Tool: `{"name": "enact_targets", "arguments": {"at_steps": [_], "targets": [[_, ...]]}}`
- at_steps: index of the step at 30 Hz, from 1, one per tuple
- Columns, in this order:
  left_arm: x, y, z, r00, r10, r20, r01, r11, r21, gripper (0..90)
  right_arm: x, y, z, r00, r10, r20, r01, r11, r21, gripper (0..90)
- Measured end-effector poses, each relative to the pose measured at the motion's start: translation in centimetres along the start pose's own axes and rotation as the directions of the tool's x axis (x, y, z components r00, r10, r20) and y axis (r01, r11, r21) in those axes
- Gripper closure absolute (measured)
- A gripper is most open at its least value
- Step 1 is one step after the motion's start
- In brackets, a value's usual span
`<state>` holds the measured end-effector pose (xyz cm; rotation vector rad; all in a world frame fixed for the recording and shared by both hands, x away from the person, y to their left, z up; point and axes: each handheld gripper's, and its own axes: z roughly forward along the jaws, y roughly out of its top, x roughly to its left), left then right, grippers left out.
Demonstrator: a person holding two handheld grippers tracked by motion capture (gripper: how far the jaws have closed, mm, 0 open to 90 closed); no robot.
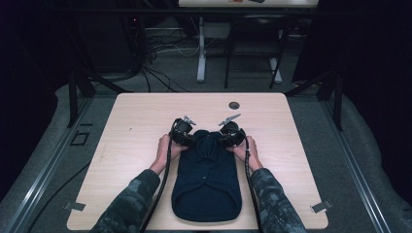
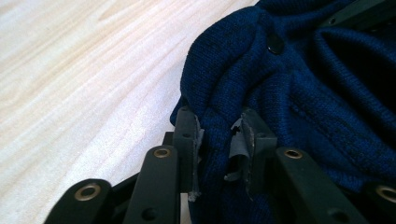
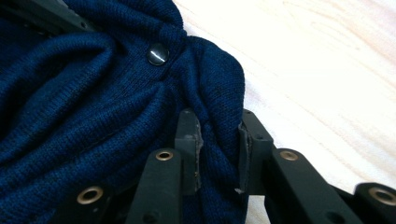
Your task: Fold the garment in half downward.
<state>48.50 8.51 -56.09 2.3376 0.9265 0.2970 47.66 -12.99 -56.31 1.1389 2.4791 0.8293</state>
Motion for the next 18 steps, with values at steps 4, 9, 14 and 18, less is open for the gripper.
{"name": "enact_targets", "arguments": {"at_steps": [4,9,14,18], "targets": [[-0.4,0.0,-0.2,0.9992,0.025,-0.031,-0.025,0.9996,-0.015,74.5,0.4,0.3,-0.3,0.9984,-0.043,0.037,0.042,0.9990,0.011,74.6],[-1.2,0.3,-0.9,0.9948,0.080,-0.064,-0.083,0.9957,-0.041,76.0,0.5,0.2,-1.1,0.9948,-0.084,0.058,0.084,0.9964,-0.006,74.8],[-1.9,0.6,-2.0,0.9873,0.125,-0.098,-0.133,0.9880,-0.079,76.3,1.3,0.1,-2.7,0.9818,-0.150,0.116,0.159,0.9849,-0.069,74.8],[-2.2,0.7,-3.0,0.9793,0.160,-0.124,-0.175,0.9770,-0.122,76.3,1.6,0.1,-3.8,0.9703,-0.187,0.153,0.204,0.9731,-0.106,74.8]]}}
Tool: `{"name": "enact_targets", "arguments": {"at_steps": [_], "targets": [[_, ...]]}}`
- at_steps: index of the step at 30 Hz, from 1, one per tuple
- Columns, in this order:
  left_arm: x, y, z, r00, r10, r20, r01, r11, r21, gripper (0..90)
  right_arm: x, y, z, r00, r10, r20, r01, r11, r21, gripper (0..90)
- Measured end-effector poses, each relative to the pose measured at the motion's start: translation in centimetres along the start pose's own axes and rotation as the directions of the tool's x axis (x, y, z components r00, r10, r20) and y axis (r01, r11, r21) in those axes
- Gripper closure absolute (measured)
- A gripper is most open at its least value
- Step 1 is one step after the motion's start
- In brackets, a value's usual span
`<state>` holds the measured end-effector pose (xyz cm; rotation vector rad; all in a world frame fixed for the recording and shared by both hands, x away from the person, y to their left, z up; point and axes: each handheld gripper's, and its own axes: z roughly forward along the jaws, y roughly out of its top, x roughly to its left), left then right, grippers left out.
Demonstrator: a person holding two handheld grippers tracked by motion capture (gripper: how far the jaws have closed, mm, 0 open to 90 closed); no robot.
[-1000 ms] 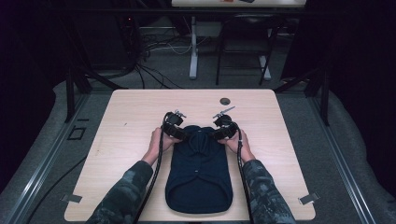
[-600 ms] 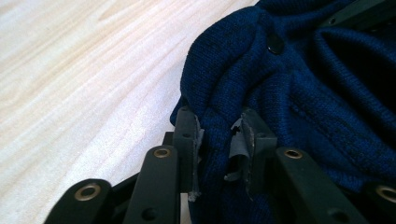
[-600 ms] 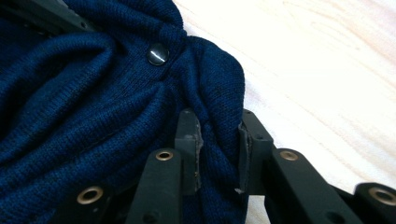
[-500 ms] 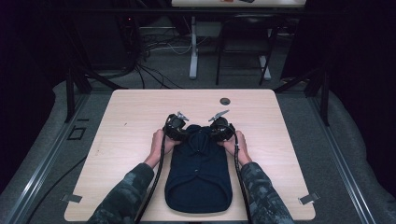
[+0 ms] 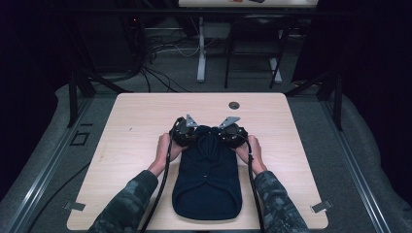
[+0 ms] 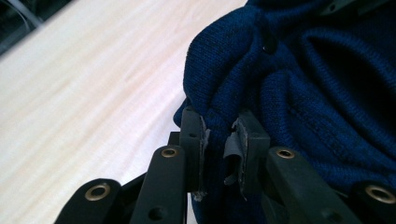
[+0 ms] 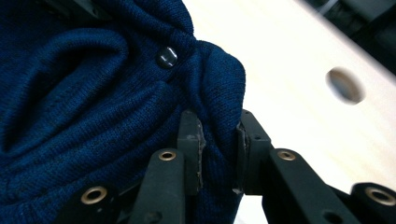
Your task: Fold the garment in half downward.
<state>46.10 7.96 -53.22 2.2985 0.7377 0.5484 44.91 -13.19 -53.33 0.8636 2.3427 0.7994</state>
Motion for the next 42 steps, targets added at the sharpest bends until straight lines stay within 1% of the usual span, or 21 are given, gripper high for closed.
{"name": "enact_targets", "arguments": {"at_steps": [3,5,6,11,13,15,17,19,23,24,25,26,28,29,31,34,35,36,37,39,42], "targets": [[-0.2,0.3,-0.6,0.9994,0.029,-0.021,-0.029,0.9993,-0.022,76.2,0.2,0.3,-0.8,0.9984,-0.043,0.038,0.044,0.9986,-0.030,74.9],[-0.4,0.5,-0.9,0.9977,0.057,-0.038,-0.058,0.9980,-0.026,76.3,0.5,0.4,-1.1,0.9951,-0.073,0.066,0.076,0.9962,-0.043,75.0],[-0.4,0.6,-1.1,0.9968,0.067,-0.044,-0.069,0.9970,-0.035,76.3,0.7,0.5,-1.4,0.9903,-0.105,0.091,0.110,0.9927,-0.051,75.1],[-0.5,0.9,-2.0,0.9920,0.098,-0.080,-0.104,0.9917,-0.076,76.4,0.9,0.6,-1.9,0.9827,-0.134,0.128,0.145,0.9862,-0.080,75.4],[-0.5,1.1,-2.3,0.9877,0.118,-0.102,-0.127,0.9886,-0.081,76.4,1.0,0.8,-2.2,0.9794,-0.144,0.142,0.158,0.9828,-0.096,75.4],[-0.7,1.3,-2.7,0.9828,0.134,-0.127,-0.146,0.9854,-0.088,76.4,1.1,0.9,-2.5,0.9720,-0.165,0.167,0.185,0.9770,-0.107,75.4],[-0.7,1.5,-3.0,0.9779,0.149,-0.147,-0.165,0.9810,-0.103,76.5,1.4,1.0,-2.7,0.9643,-0.175,0.199,0.205,0.9687,-0.141,75.4],[-0.8,1.6,-3.4,0.9700,0.167,-0.177,-0.190,0.9740,-0.124,76.5,1.3,1.0,-3.1,0.9606,-0.179,0.213,0.214,0.9646,-0.155,75.4],[-1.0,2.0,-4.2,0.9527,0.198,-0.231,-0.235,0.9604,-0.149,76.6,1.5,1.1,-3.8,0.9490,-0.179,0.260,0.236,0.9483,-0.212,75.5],[-1.1,2.1,-4.4,0.9478,0.200,-0.248,-0.243,0.9571,-0.157,76.7,1.5,1.2,-4.1,0.9419,-0.190,0.277,0.254,0.9424,-0.217,75.5],[-1.2,2.3,-4.7,0.9383,0.211,-0.274,-0.263,0.9496,-0.170,76.7,1.6,1.2,-4.2,0.9339,-0.194,0.300,0.268,0.9363,-0.227,75.5],[-1.3,2.4,-4.9,0.9346,0.211,-0.286,-0.268,0.9466,-0.178,76.8,1.7,1.3,-4.5,0.9244,-0.200,0.325,0.285,0.9280,-0.240,75.5],[-1.6,2.4,-5.3,0.9287,0.205,-0.309,-0.276,0.9383,-0.208,77.0,2.0,1.3,-4.8,0.9146,-0.194,0.355,0.298,0.9163,-0.267,75.6],[-1.8,2.3,-5.4,0.9287,0.199,-0.313,-0.275,0.9362,-0.219,77.0,2.2,1.2,-5.0,0.9065,-0.192,0.376,0.310,0.9074,-0.284,75.6],[-2.1,1.9,-5.3,0.9263,0.200,-0.319,-0.280,0.9325,-0.228,77.1,2.7,0.8,-5.2,0.9050,-0.186,0.383,0.314,0.8990,-0.306,75.7],[-2.3,1.4,-5.2,0.9282,0.202,-0.313,-0.279,0.9337,-0.225,77.1,3.6,0.1,-5.1,0.8985,-0.200,0.391,0.336,0.8858,-0.320,75.6],[-2.4,1.2,-5.1,0.9313,0.197,-0.307,-0.272,0.9359,-0.224,77.1,3.8,-0.1,-5.1,0.8960,-0.204,0.394,0.342,0.8836,-0.320,75.6],[-2.4,1.2,-5.1,0.9284,0.206,-0.309,-0.281,0.9341,-0.220,77.1,4.0,-0.1,-5.0,0.8975,-0.210,0.388,0.344,0.8828,-0.319,75.6],[-2.6,1.1,-5.1,0.9306,0.202,-0.305,-0.277,0.9343,-0.224,77.2,4.3,-0.3,-5.0,0.8972,-0.214,0.386,0.348,0.8804,-0.322,75.6],[-2.9,0.9,-5.2,0.9258,0.214,-0.312,-0.291,0.9293,-0.228,77.3,4.6,-0.4,-5.1,0.9000,-0.220,0.376,0.351,0.8784,-0.325,75.6],[-3.3,0.5,-5.3,0.9254,0.219,-0.309,-0.298,0.9249,-0.236,77.3,4.8,-0.7,-5.2,0.9034,-0.217,0.370,0.349,0.8739,-0.339,75.6]]}}
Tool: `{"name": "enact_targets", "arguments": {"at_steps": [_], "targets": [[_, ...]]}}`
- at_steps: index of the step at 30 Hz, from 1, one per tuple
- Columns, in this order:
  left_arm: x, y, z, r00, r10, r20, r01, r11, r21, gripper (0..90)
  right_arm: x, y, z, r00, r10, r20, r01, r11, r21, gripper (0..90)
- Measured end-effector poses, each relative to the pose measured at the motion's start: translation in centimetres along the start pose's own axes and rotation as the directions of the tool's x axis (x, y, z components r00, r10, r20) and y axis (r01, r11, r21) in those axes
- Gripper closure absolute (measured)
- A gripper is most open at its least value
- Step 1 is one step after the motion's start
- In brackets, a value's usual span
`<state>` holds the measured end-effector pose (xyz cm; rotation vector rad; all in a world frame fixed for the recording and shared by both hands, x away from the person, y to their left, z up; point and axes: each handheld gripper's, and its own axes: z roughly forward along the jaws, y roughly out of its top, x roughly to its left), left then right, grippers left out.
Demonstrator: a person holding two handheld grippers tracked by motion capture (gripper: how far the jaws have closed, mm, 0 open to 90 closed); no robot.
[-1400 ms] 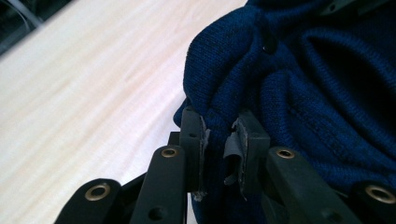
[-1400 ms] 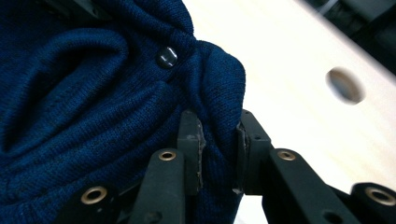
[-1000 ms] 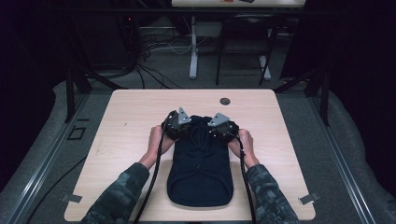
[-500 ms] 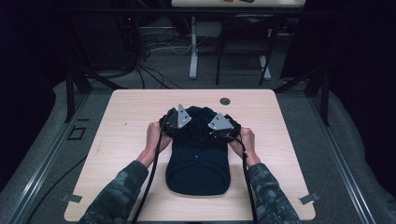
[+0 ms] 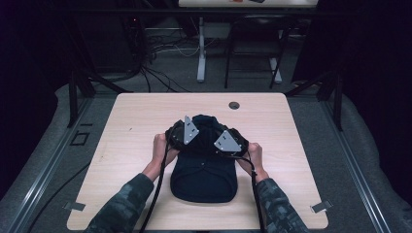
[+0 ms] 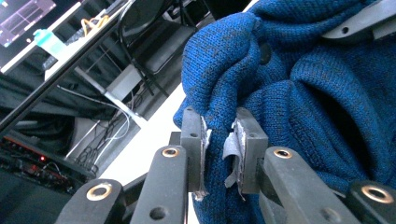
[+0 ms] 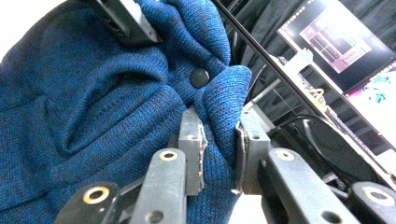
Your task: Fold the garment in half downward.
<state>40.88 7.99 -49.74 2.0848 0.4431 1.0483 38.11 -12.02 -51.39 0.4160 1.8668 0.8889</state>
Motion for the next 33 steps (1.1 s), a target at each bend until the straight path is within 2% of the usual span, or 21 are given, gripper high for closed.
{"name": "enact_targets", "arguments": {"at_steps": [3,8,14,16,20,24,26,33], "targets": [[-0.1,-0.2,-0.2,0.9999,-0.013,0.011,0.013,0.9999,-0.011,77.4,0.2,-0.2,-0.2,0.9999,0.012,-0.009,-0.012,0.9998,-0.014,75.7],[-0.5,-0.4,-0.7,0.9996,0.013,0.024,-0.013,0.9994,-0.034,77.6,0.5,-0.4,-0.7,0.9996,0.019,-0.022,-0.020,0.9986,-0.049,75.7],[-1.5,-0.5,-1.5,0.9976,0.045,0.053,-0.043,0.9983,-0.040,77.6,1.5,-0.8,-1.5,0.9988,-0.005,-0.048,0.001,0.9958,-0.092,75.8],[-1.7,-0.5,-1.6,0.9963,0.040,0.075,-0.037,0.9986,-0.037,77.7,1.8,-0.7,-1.5,0.9983,-0.017,-0.056,0.013,0.9965,-0.083,75.8],[-2.0,-0.6,-1.8,0.9950,0.054,0.084,-0.051,0.9980,-0.038,77.8,2.2,-0.8,-1.6,0.9975,-0.030,-0.063,0.025,0.9961,-0.084,75.8],[-1.3,-0.3,-1.6,0.9957,0.046,0.081,-0.043,0.9981,-0.045,77.8,1.7,-0.7,-1.6,0.9983,-0.024,-0.052,0.020,0.9959,-0.088,75.9],[-0.9,0.2,-1.5,0.9964,0.048,0.071,-0.044,0.9976,-0.054,77.8,1.3,-0.5,-1.6,0.9993,-0.025,-0.029,0.022,0.9954,-0.094,75.8],[0.7,1.9,-1.7,0.9981,0.039,0.047,-0.034,0.9944,-0.100,77.6,-1.3,0.3,-1.6,0.9998,0.009,0.020,-0.007,0.9928,-0.120,75.9]]}}
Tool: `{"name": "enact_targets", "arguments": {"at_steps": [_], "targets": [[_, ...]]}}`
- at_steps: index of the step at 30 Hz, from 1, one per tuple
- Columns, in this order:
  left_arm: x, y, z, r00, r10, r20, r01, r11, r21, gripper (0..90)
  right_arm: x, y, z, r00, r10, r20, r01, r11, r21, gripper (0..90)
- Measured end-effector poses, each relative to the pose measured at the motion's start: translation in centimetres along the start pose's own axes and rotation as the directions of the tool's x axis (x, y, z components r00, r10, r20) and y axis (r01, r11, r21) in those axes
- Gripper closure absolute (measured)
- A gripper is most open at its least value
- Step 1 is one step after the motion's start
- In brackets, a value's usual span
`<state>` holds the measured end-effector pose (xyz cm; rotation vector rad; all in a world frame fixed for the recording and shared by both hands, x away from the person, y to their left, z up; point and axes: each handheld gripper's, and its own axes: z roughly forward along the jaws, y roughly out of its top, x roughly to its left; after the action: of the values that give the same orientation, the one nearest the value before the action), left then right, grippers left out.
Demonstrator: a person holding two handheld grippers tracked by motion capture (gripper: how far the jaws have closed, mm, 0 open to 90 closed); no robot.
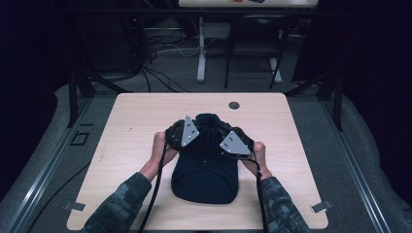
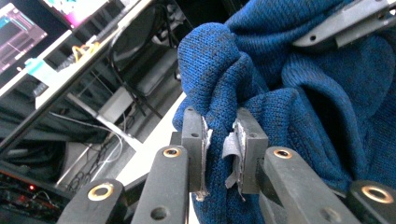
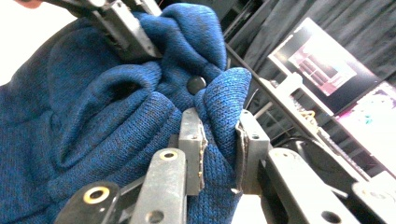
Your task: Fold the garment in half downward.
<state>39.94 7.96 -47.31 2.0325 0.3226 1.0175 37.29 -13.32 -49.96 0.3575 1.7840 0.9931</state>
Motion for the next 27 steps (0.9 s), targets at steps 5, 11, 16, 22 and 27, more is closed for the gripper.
{"name": "enact_targets", "arguments": {"at_steps": [5,11,16,22,27], "targets": [[-0.3,-0.1,-0.9,0.9998,-0.001,0.022,0.001,0.9999,-0.014,77.3,-0.6,0.1,-1.1,1.0000,0.009,-0.004,-0.009,0.9996,-0.026,75.8],[-1.3,-1.7,-2.1,0.9979,-0.023,0.061,0.022,0.9997,0.015,76.7,0.3,-0.7,-2.5,0.9960,0.009,-0.089,-0.013,0.9991,-0.041,75.9],[-1.9,-2.3,-2.8,0.9971,-0.021,0.074,0.020,0.9996,0.020,76.6,1.0,-0.8,-3.0,0.9923,-0.007,-0.124,0.001,0.9989,-0.046,75.9],[-1.3,-2.5,-3.0,0.9973,-0.032,0.066,0.031,0.9994,0.013,76.7,1.1,-0.5,-3.0,0.9928,-0.028,-0.117,0.020,0.9977,-0.065,75.9],[-1.3,-2.6,-3.4,0.9974,-0.020,0.069,0.020,0.9998,0.003,76.7,1.1,-0.6,-3.2,0.9896,-0.032,-0.140,0.019,0.9959,-0.088,75.9]]}}
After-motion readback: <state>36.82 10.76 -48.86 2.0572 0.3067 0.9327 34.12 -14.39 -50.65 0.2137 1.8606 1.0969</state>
